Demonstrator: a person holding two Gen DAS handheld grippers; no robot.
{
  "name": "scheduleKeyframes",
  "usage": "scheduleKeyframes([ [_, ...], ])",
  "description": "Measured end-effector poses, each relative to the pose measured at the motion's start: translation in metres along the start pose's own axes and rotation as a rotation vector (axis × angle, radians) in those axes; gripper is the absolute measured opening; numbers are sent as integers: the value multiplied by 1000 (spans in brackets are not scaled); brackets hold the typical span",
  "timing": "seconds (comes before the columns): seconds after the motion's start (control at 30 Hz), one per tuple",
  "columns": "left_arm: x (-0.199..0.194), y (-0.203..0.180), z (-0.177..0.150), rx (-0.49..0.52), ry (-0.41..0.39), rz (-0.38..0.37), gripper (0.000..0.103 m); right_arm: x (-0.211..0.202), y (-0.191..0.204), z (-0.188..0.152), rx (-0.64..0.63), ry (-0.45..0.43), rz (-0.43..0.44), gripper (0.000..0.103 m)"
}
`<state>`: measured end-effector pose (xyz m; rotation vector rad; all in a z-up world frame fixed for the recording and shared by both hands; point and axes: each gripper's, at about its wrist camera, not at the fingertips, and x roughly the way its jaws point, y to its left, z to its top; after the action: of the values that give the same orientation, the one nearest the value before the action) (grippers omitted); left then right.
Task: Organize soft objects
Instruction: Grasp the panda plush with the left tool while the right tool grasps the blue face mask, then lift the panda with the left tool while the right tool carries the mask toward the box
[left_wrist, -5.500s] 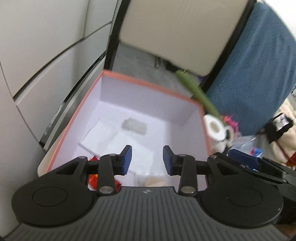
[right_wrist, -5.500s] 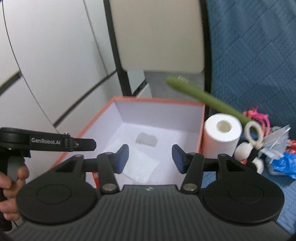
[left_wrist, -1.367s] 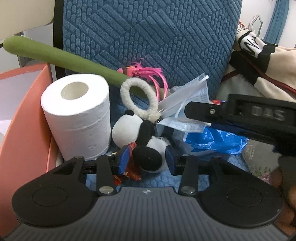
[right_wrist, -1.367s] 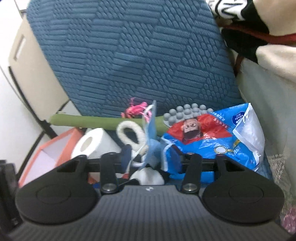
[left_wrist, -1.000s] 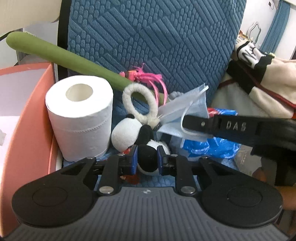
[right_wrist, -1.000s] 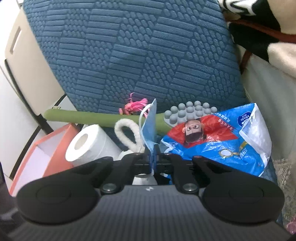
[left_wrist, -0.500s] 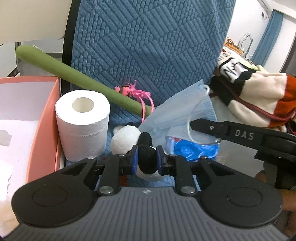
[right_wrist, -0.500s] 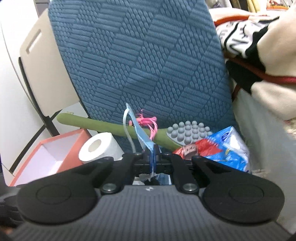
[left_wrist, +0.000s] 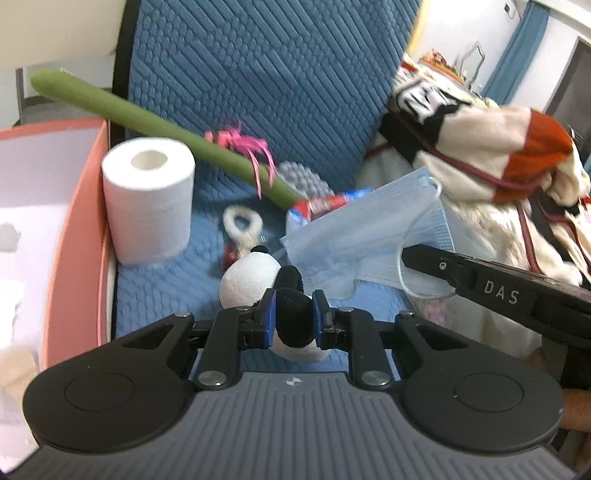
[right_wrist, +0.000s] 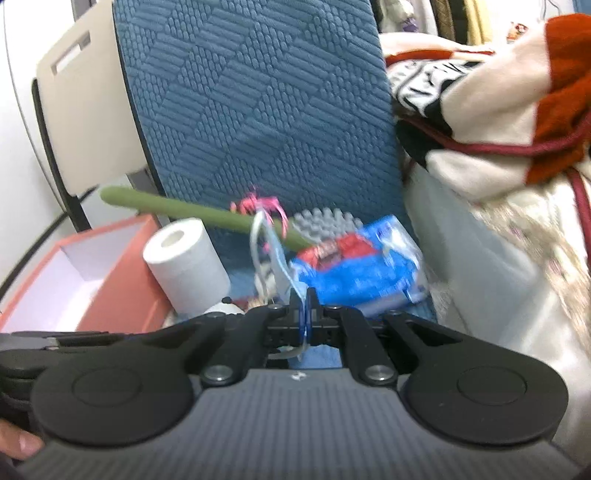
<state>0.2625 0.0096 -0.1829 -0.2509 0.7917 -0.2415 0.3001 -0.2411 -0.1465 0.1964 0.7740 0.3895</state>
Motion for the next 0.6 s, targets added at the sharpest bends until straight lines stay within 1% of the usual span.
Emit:
scheduleKeyframes([
  [0.1,-2,-2,-11,20,31,2,23,-8,0,-13,40,46,-13,5],
  [0.2,-3,-2,-21,28,63,5,24,-11,5,-25,46,90,-39,5],
  [0.33,-6,1,-33,16,89,8,25,-9,4,-39,96,171,-36,7],
  [0.43,-7,1,-38,11,103,14,28,-8,0,-44,137,205,-40,8],
  [0.47,-6,0,-39,12,108,12,32,-8,-2,-44,152,209,-43,8],
  [0.5,-6,-1,-40,10,111,9,40,-9,-3,-45,164,209,-46,9],
  [0.53,-6,-1,-40,2,113,10,45,-10,-4,-45,165,205,-59,13],
  [0.57,-5,-2,-41,-8,114,14,49,-11,-4,-45,162,200,-72,22],
  [0.6,-5,-2,-42,-16,113,15,50,-13,-4,-45,161,190,-86,29],
])
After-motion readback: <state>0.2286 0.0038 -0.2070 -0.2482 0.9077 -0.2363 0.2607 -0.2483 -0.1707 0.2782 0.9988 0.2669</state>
